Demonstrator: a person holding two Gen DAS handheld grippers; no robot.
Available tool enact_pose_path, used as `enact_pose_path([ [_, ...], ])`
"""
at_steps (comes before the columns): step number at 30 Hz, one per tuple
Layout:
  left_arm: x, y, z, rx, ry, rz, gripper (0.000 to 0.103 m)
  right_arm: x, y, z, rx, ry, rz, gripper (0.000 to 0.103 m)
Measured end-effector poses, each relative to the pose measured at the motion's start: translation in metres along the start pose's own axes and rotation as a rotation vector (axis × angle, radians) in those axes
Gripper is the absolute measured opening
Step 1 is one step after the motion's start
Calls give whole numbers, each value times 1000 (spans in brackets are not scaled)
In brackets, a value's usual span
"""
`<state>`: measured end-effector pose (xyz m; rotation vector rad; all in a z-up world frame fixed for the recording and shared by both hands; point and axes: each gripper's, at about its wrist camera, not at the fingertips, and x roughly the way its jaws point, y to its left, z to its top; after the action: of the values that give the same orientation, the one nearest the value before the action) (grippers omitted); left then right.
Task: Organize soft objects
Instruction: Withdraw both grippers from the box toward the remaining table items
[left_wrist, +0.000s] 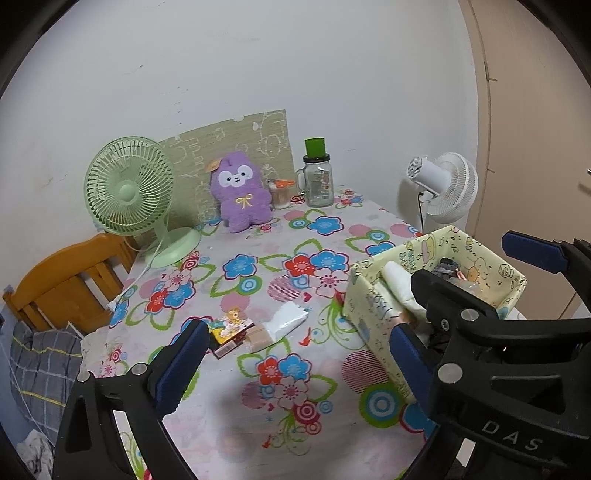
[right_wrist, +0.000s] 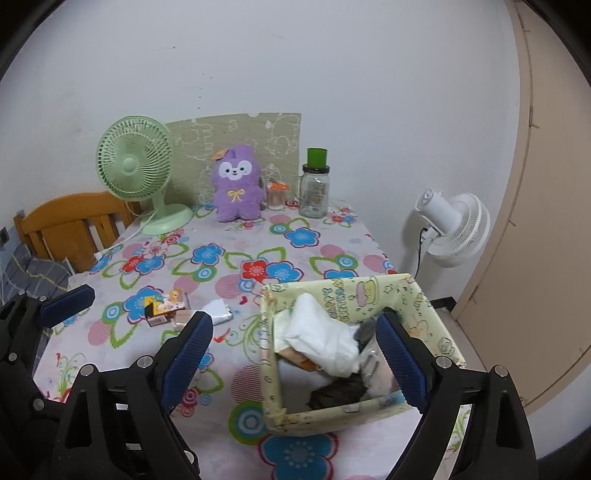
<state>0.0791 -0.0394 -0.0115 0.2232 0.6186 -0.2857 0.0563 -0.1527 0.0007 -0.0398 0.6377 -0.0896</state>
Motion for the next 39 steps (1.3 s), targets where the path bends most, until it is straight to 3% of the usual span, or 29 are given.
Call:
enact_pose_path([
  [19, 20, 55, -17, -54, 34, 2, 99, 24, 56, 1, -38, 13, 70, 92],
  [39, 62, 98, -32, -69, 106, 12, 99, 76, 98, 1, -69, 77, 133, 92],
])
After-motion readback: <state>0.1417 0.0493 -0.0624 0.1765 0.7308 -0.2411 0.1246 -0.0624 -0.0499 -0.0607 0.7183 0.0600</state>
